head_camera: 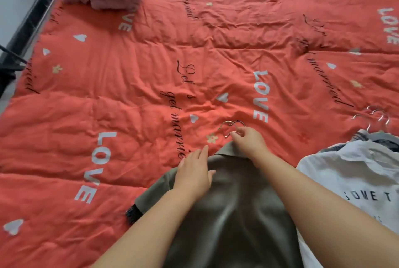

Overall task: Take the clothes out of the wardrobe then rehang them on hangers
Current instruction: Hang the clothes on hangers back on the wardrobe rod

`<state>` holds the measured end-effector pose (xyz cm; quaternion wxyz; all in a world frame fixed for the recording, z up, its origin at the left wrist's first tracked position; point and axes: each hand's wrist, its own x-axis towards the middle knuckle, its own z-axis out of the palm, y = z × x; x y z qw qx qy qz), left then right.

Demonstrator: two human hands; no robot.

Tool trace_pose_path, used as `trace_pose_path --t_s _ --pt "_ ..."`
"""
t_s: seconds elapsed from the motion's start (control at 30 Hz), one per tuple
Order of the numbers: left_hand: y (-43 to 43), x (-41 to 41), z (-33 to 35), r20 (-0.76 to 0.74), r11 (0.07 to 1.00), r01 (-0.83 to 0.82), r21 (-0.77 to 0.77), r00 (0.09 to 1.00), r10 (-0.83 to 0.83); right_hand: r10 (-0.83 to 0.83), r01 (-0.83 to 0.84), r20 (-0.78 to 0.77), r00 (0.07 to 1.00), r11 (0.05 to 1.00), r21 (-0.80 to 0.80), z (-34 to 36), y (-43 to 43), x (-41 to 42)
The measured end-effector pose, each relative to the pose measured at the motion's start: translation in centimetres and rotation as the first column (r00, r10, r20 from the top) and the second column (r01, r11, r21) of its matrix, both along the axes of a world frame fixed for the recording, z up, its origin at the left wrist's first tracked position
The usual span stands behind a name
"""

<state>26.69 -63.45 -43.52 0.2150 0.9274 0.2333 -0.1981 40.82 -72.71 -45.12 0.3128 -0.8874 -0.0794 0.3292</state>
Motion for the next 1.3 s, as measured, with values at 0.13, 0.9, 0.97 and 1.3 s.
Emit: trace_pose_path --t_s 0.13,0.9,0.97,1.3 --pt "-0.5 -0.5 0.6 -0.045 1.0 -0.002 0.01 0.999 0.002 -0.031 0.033 -0.027 0.999 0.996 0.083 1.8 0.0 -0.7" --pt "11.4 -32.5 28.7 0.614 0.848 -0.455 -0.271 0.597 0.516 0.383 -0.597 0.558 0.737 0.756 0.27 35.2 12.8 -28.0" --pt "13.8 -37.6 31.6 0.651 0.822 -0.517 -0.24 0.542 0.531 0.46 -0.711 0.678 0.573 0.69 0.132 37.2 14.0 -31.3" --pt "19.7 -62.7 44.1 0.805 0.628 -0.77 -0.113 0.299 0.513 0.413 -0.911 0.907 -0.078 0.34 -0.233 44.8 24.9 -51.9"
